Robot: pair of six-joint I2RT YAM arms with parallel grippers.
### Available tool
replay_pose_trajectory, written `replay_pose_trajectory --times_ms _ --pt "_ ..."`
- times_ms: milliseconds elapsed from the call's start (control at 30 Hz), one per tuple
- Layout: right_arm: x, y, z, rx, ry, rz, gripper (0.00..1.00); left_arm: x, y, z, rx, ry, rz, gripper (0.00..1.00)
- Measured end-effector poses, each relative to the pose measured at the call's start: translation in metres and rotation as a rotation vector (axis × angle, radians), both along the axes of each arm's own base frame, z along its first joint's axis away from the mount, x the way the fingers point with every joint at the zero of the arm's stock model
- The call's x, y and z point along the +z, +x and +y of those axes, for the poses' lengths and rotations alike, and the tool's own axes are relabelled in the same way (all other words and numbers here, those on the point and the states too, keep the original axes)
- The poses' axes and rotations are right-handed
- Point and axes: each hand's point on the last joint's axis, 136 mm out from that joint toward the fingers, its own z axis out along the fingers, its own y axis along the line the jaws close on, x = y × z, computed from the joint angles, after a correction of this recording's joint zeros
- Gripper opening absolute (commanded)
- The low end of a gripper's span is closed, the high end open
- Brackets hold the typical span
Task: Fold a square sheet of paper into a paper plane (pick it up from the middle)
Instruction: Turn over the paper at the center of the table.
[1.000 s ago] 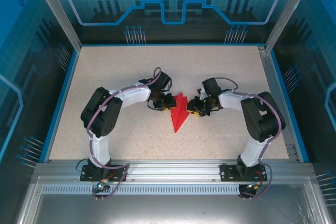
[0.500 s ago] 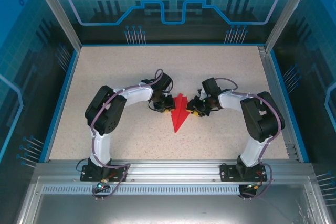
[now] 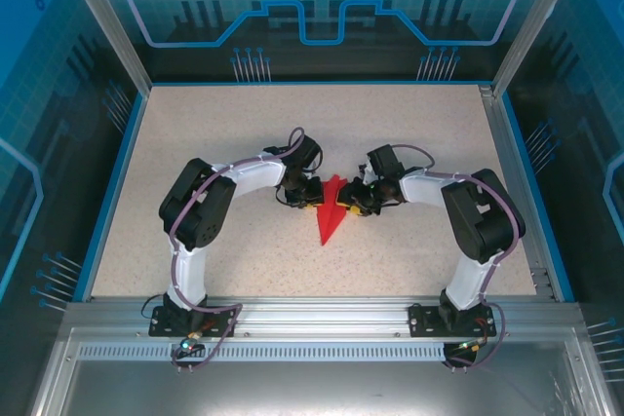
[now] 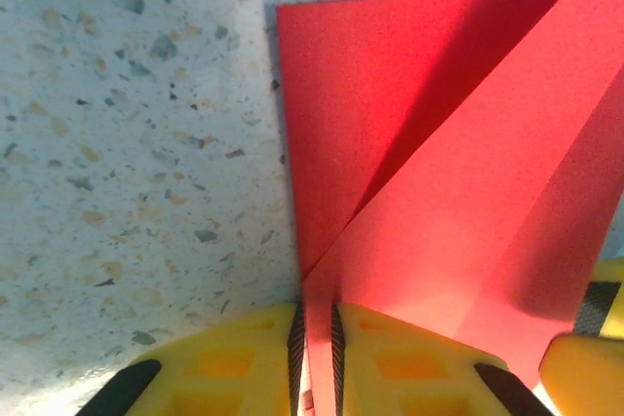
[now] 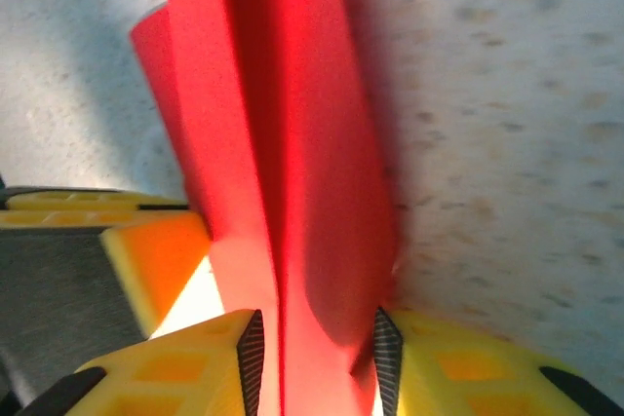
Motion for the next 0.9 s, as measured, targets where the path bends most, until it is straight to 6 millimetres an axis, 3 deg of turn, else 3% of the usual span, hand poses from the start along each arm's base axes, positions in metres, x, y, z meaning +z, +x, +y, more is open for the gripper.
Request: replay_pose_trajectory --times_ms 433,700,900 --pt "0.005 0.013 0.016 0.016 0.057 -0.034 0.44 -0.001 0.001 0.004 0.042 -0.03 0.006 0.19" --pt "0.009 0.016 0.026 0.03 0.08 -0.064 0.32 0.0 0.001 0.004 0.062 -0.048 -0.003 0.18" --pt "-0.001 0.015 0.028 0.036 0.078 -0.049 0.29 0.0 0.001 0.003 0.07 -0.054 -0.008 0.18"
